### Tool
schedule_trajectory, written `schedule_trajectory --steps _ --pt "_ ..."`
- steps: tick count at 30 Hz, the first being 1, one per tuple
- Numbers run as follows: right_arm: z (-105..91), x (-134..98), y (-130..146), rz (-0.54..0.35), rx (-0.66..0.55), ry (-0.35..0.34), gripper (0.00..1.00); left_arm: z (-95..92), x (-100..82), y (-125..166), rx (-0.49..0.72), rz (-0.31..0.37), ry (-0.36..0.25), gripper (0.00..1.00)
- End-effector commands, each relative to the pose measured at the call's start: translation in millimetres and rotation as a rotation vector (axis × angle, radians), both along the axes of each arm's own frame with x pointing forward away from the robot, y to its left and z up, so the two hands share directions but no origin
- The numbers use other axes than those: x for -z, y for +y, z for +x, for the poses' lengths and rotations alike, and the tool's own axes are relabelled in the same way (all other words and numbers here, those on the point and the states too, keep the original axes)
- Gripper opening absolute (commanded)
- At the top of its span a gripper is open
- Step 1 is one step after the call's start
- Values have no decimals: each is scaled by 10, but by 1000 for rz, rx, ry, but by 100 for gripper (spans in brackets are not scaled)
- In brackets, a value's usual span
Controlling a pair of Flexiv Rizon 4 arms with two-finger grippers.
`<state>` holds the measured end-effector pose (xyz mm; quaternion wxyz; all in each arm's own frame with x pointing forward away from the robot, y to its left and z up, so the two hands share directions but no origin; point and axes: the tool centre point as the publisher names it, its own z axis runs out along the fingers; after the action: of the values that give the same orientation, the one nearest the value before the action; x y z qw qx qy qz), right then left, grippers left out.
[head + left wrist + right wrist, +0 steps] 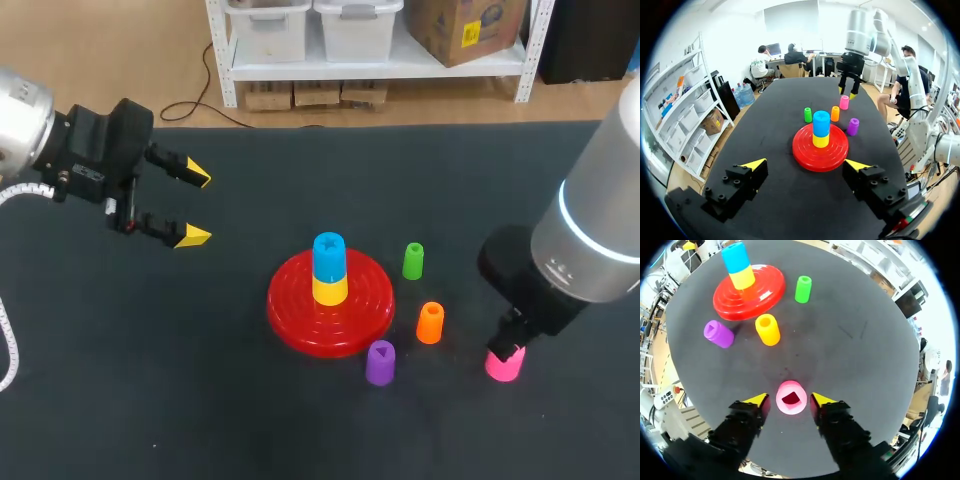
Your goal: Pick up and stack the cylinders on the red base in this order: pink,purple,orange,green
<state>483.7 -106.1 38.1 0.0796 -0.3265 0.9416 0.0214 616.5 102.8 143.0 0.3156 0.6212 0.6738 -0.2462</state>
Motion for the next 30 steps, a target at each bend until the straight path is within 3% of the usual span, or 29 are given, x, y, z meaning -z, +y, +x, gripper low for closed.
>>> schedule_trajectory --steps 1,15,23,25,28,29,30 --pt "-34 1 -30 7 -2 -3 49 7 11 7 2 -3 -2 100" --pt "-20 59 -19 12 2 -6 51 7 11 7 2 -3 -2 100" --pt "-12 83 -3 8 -5 -13 47 7 11 7 2 -3 -2 100" --pt "-12 91 -4 8 -6 -14 42 7 11 7 2 -3 -2 100" --pt "-4 107 -2 3 -6 -17 26 7 11 7 2 -3 -2 100" --pt "-2 109 -2 2 -5 -17 18 7 11 7 2 -3 -2 100" --pt "-1 109 -2 0 -4 -18 1 7 11 7 2 -3 -2 100"
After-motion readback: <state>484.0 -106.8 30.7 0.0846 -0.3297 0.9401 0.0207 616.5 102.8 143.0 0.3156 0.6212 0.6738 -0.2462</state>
